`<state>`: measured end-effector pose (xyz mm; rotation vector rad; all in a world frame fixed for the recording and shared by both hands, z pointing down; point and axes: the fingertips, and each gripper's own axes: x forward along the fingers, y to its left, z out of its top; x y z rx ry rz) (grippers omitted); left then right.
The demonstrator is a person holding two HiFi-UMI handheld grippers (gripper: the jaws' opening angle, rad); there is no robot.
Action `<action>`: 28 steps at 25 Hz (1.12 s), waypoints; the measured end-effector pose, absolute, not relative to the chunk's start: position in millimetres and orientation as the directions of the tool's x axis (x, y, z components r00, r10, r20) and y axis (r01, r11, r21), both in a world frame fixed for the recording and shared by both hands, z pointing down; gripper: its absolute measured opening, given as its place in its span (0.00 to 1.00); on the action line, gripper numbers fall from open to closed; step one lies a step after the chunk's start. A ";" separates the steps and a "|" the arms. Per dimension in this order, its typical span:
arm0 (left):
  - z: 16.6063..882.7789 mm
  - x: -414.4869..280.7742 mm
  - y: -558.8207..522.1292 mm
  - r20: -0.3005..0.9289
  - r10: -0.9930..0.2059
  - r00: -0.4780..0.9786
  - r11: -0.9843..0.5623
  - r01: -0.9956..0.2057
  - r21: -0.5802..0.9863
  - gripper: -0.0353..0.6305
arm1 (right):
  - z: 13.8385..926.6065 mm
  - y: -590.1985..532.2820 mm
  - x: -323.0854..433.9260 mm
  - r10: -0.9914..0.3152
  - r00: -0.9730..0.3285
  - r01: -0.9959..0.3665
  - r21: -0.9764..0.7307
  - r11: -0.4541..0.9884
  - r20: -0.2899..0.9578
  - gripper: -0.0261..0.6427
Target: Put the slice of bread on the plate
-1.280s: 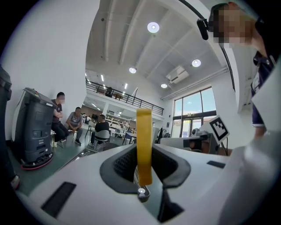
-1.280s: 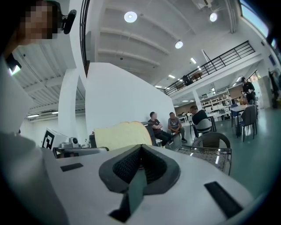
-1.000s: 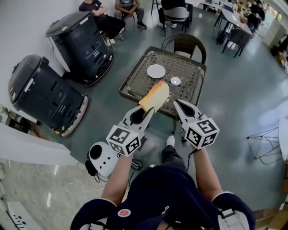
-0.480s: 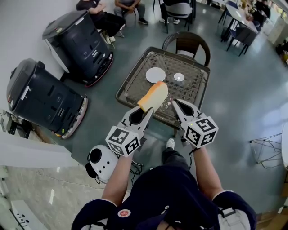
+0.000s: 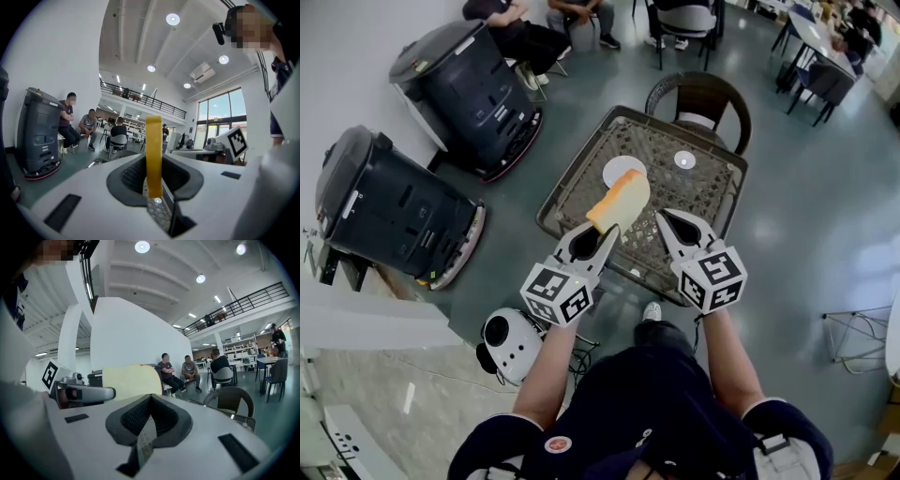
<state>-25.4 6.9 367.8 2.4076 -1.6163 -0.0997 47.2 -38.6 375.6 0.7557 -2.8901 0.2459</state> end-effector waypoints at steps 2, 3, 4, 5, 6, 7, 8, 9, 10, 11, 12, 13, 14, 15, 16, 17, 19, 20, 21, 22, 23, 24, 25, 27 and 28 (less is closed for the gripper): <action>368.2 -23.9 -9.4 0.080 -0.923 0.376 -0.348 -0.906 0.240 0.18 | 374.8 -55.0 48.0 -0.464 -0.867 -0.486 -0.112 0.867 0.180 0.05; 368.6 -22.7 -17.5 0.085 -0.925 0.371 -0.343 -0.908 0.242 0.18 | 374.4 -63.4 49.1 -0.460 -0.869 -0.483 -0.107 0.869 0.182 0.05; 369.0 -21.5 -25.4 0.089 -0.926 0.367 -0.337 -0.910 0.244 0.18 | 374.1 -72.0 50.4 -0.458 -0.870 -0.480 -0.102 0.871 0.184 0.05; 369.3 -20.4 -32.8 0.094 -0.928 0.361 -0.330 -0.911 0.245 0.18 | 373.8 -80.3 52.0 -0.455 -0.871 -0.477 -0.098 0.873 0.186 0.05; 369.7 -19.4 -39.5 0.098 -0.929 0.356 -0.324 -0.913 0.247 0.18 | 373.3 -88.0 53.5 -0.452 -0.873 -0.474 -0.097 0.875 0.186 0.05; 370.1 -18.6 -45.4 0.101 -0.931 0.351 -0.318 -0.915 0.248 0.18 | 372.9 -95.0 54.9 -0.449 -0.874 -0.471 -0.097 0.877 0.185 0.05; 370.5 -17.8 -50.4 0.105 -0.932 0.347 -0.313 -0.917 0.248 0.18 | 372.5 -101.0 56.1 -0.446 -0.876 -0.467 -0.097 0.879 0.185 0.05; 371.1 -17.1 -54.6 0.109 -0.933 0.342 -0.308 -0.918 0.248 0.18 | 372.4 -106.1 56.9 -0.442 -0.878 -0.464 -0.098 0.880 0.184 0.05; 371.7 -16.5 -58.2 0.114 -0.934 0.338 -0.303 -0.920 0.248 0.18 | 372.5 -110.4 57.5 -0.439 -0.880 -0.460 -0.098 0.882 0.184 0.05; 372.6 -16.2 -61.2 0.119 -0.935 0.334 -0.298 -0.922 0.248 0.18 | 372.6 -113.9 57.7 -0.435 -0.882 -0.457 -0.099 0.884 0.184 0.05; 373.5 -16.2 -63.8 0.125 -0.935 0.331 -0.293 -0.923 0.247 0.18 | 372.6 -117.0 57.6 -0.431 -0.883 -0.453 -0.099 0.886 0.184 0.05; 374.3 -16.5 -66.5 0.131 -0.935 0.329 -0.290 -0.925 0.247 0.18 | 372.4 -120.0 57.2 -0.428 -0.885 -0.450 -0.100 0.887 0.183 0.05; 374.7 -17.2 -69.5 0.137 -0.935 0.327 -0.288 -0.925 0.247 0.18 | 372.0 -123.3 56.5 -0.426 -0.886 -0.448 -0.100 0.888 0.183 0.05; 375.0 -18.5 -72.8 0.141 -0.934 0.327 -0.287 -0.926 0.246 0.18 | 371.9 -126.9 55.4 -0.426 -0.886 -0.448 -0.101 0.888 0.182 0.05; 375.6 -20.2 -75.9 0.144 -0.934 0.327 -0.287 -0.926 0.244 0.18 | 372.4 -130.4 54.0 -0.426 -0.886 -0.448 -0.102 0.888 0.182 0.05; 376.8 -22.5 -78.6 0.146 -0.934 0.327 -0.287 -0.927 0.242 0.18 | 373.6 -133.4 52.3 -0.428 -0.885 -0.450 -0.105 0.887 0.182 0.05; 380.7 -27.8 -82.9 0.151 -0.933 0.328 -0.287 -0.927 0.243 0.18 | 377.4 -137.0 48.4 -0.431 -0.883 -0.454 -0.109 0.884 0.185 0.05; 382.8 -30.3 -85.0 0.154 -0.931 0.330 -0.287 -0.926 0.246 0.18 | 379.5 -138.3 46.4 -0.432 -0.882 -0.456 -0.110 0.883 0.189 0.05; 384.6 -32.6 -87.3 0.157 -0.930 0.333 -0.290 -0.925 0.247 0.18 | 381.6 -139.8 44.5 -0.434 -0.880 -0.459 -0.110 0.882 0.193 0.05; 385.7 -34.6 -89.7 0.159 -0.928 0.338 -0.294 -0.923 0.248 0.18 | 383.3 -141.8 42.7 -0.437 -0.878 -0.463 -0.112 0.879 0.197 0.05; 386.2 -36.4 -92.4 0.161 -0.925 0.343 -0.299 -0.922 0.247 0.18 | 384.5 -144.1 40.9 -0.441 -0.875 -0.468 -0.115 0.876 0.199 0.05; 386.4 -38.3 -95.0 0.162 -0.923 0.349 -0.305 -0.920 0.246 0.18 | 385.3 -146.3 39.1 -0.446 -0.872 -0.473 -0.118 0.873 0.201 0.05; 386.7 -40.3 -97.5 0.162 -0.921 0.355 -0.311 -0.918 0.246 0.18 | 386.1 -148.3 37.0 -0.450 -0.870 -0.478 -0.121 0.870 0.203 0.05; 387.9 -45.0 -102.6 0.161 -0.917 0.366 -0.321 -0.914 0.250 0.18 | 388.3 -152.2 32.1 -0.458 -0.864 -0.488 -0.124 0.864 0.208 0.05; 388.6 -47.6 -105.2 0.160 -0.915 0.371 -0.325 -0.911 0.252 0.18 | 389.3 -154.4 29.5 -0.461 -0.862 -0.492 -0.126 0.862 0.210 0.05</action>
